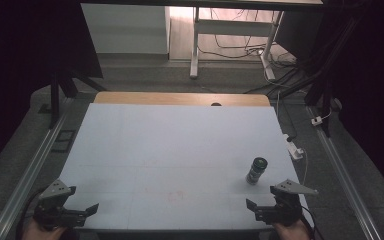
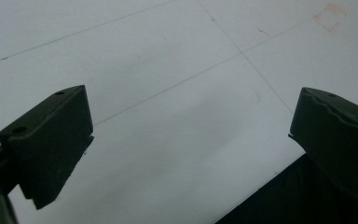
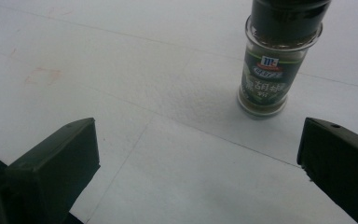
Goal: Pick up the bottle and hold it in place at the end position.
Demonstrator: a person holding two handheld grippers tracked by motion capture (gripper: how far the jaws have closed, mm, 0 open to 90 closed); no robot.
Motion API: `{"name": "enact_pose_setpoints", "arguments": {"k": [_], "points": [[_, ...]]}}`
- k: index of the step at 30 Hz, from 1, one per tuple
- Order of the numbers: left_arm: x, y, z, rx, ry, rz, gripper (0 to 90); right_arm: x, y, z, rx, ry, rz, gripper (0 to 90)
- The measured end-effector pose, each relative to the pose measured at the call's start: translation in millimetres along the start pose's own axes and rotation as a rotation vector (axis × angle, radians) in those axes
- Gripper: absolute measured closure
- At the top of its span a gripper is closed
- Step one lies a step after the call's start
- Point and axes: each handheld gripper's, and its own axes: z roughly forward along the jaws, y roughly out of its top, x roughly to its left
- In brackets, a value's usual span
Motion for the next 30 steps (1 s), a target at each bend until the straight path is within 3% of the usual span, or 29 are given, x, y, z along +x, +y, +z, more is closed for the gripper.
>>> {"name": "enact_pose_setpoints", "arguments": {"k": [9, 25, 30], "points": [[1.2, -0.2, 0.6, 0.011, -0.033, 0.000, 0.0, 1.0, 0.6, 0.8, 0.009, 0.018, -0.013, 0.0], [2.6, -0.7, -0.3, 0.003, -0.031, -0.013, 0.0, 1.0, 1.4, 1.6, 0.019, 0.035, -0.025, 0.0], [1.6, -0.5, -0.1, 0.006, -0.024, -0.008, 0.0, -0.4, 3.3, 2.1, 0.000, 0.038, -0.017, 0.0]]}}
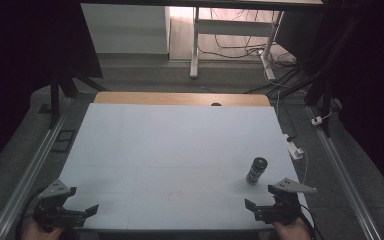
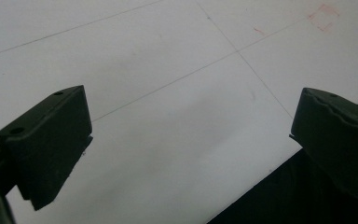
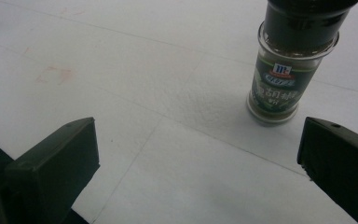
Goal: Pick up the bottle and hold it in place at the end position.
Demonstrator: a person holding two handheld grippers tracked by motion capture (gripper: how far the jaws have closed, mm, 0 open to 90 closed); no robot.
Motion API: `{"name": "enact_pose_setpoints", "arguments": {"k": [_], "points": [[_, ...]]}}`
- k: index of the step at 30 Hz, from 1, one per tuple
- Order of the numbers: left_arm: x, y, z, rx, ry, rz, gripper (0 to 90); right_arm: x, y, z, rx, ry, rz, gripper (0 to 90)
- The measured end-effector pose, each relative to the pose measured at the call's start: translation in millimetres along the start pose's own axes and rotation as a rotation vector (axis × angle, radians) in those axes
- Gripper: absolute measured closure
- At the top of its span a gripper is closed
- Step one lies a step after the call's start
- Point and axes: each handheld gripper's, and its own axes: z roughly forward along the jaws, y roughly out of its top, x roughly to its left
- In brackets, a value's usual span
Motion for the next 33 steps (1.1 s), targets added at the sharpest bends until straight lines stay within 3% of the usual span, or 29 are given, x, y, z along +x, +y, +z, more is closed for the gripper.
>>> {"name": "enact_pose_setpoints", "arguments": {"k": [13, 28, 33], "points": [[-0.9, 0.0, -0.1, 0.000, 0.009, 0.005, 0.0, -3.3, 3.6, 6.2, -0.002, -0.016, -0.028, 0.0], [-1.9, 0.0, 0.0, 0.001, 0.018, 0.007, 0.0, -11.3, 7.5, 14.7, -0.014, -0.024, -0.027, 0.0], [-1.8, 0.1, 0.2, 0.002, 0.020, 0.007, 0.0, -18.8, 11.1, 16.8, -0.009, -0.045, 0.000, 0.0]]}}
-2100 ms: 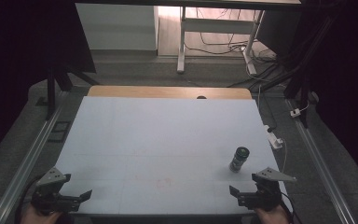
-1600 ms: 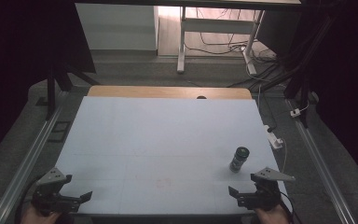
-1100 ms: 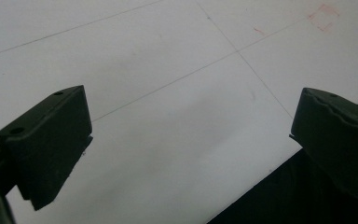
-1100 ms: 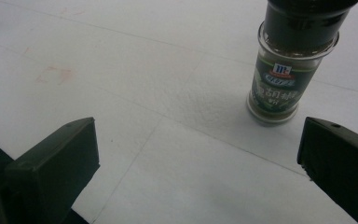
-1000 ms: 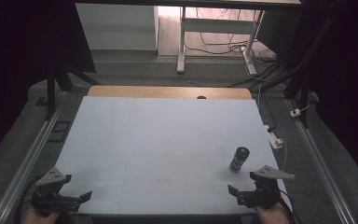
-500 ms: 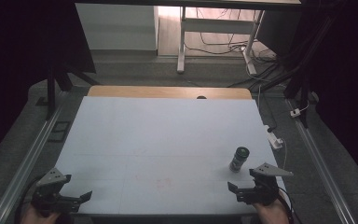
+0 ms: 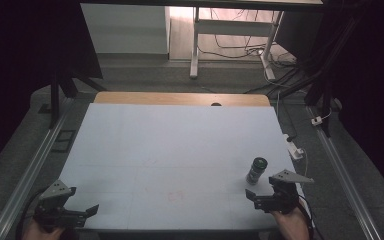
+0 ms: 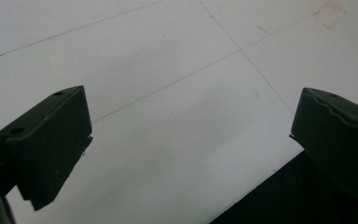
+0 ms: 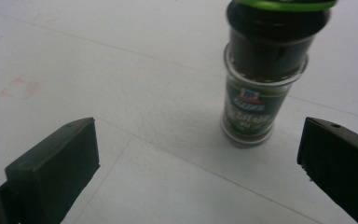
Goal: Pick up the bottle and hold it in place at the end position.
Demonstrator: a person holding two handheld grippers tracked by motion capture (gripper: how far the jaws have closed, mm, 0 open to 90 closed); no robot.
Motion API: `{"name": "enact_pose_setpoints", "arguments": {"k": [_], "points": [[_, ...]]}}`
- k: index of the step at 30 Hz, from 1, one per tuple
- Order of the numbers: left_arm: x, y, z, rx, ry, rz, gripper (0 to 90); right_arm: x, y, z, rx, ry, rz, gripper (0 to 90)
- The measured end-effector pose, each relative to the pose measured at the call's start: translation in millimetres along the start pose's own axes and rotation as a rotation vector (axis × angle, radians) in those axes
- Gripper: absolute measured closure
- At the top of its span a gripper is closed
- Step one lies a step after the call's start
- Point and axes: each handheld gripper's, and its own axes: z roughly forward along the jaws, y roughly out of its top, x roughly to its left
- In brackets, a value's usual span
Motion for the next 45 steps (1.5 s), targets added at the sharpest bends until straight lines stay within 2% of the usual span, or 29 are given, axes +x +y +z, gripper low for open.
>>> {"name": "enact_pose_setpoints", "arguments": {"k": [11, 19, 26, 40, 45], "points": [[0.2, -0.1, 0.0, -0.001, -0.003, -0.004, 0.0, -7.6, 5.0, 9.6, 0.013, -0.062, -0.029, 0.0], [0.7, 0.2, 0.4, 0.002, -0.007, -0.004, 0.0, -17.0, 8.8, 17.6, 0.027, -0.071, -0.044, 0.0], [0.9, 0.2, 0.5, 0.003, -0.010, -0.004, 0.0, -20.6, 11.3, 27.2, 0.047, -0.056, -0.078, 0.0], [1.2, 0.5, 0.9, 0.005, -0.013, -0.004, 0.0, -33.9, 10.6, 45.6, 0.072, -0.034, -0.113, 0.0], [1.3, 0.6, 1.1, 0.007, -0.013, -0.004, 0.0, -39.4, 10.6, 49.1, 0.070, -0.014, -0.106, 8.8]]}}
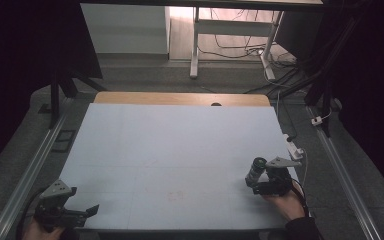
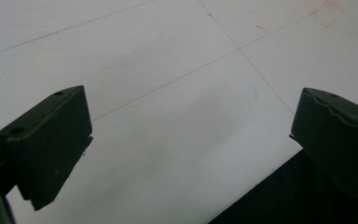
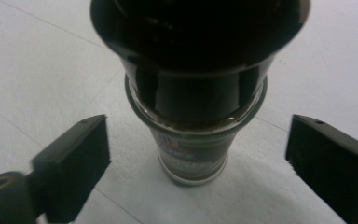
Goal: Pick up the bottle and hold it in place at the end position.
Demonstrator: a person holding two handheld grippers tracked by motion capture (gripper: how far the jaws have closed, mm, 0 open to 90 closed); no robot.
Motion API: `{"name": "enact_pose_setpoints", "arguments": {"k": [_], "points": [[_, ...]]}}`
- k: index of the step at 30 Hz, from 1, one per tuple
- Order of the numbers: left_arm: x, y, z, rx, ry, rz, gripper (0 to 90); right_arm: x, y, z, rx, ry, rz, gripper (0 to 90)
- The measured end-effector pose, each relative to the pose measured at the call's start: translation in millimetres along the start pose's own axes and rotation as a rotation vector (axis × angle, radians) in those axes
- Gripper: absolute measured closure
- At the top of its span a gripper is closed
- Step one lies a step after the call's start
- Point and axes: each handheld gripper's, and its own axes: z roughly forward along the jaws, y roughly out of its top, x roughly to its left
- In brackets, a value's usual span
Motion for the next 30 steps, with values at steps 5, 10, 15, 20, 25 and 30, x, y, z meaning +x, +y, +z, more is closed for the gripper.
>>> {"name": "enact_pose_setpoints", "arguments": {"k": [5, 10, 15, 20, 25, 30], "points": [[-0.4, 0.1, 0.2, 0.002, 0.001, -0.001, 0.0, 0.1, 0.7, -0.6, -0.005, 0.015, -0.008, 22.0], [-0.3, 0.2, 0.4, 0.002, 0.001, -0.001, 0.0, 1.1, 1.7, -2.1, -0.008, 0.018, -0.025, 34.6], [-0.3, 0.3, 0.6, 0.004, 0.001, 0.003, 0.0, 0.8, 2.8, -4.4, -0.021, 0.022, -0.040, 47.4], [-0.5, 0.4, 0.7, 0.006, 0.002, 0.003, 0.0, 1.1, 3.2, -5.5, -0.020, 0.012, -0.054, 52.0], [-0.5, 0.4, 0.8, 0.006, 0.003, 0.002, 0.0, 1.0, 3.9, -5.6, -0.016, 0.009, -0.055, 52.4], [-0.5, 0.4, 0.9, 0.006, 0.004, 0.001, 0.0, 2.4, 6.3, -5.8, -0.004, -0.004, -0.044, 52.7]]}}
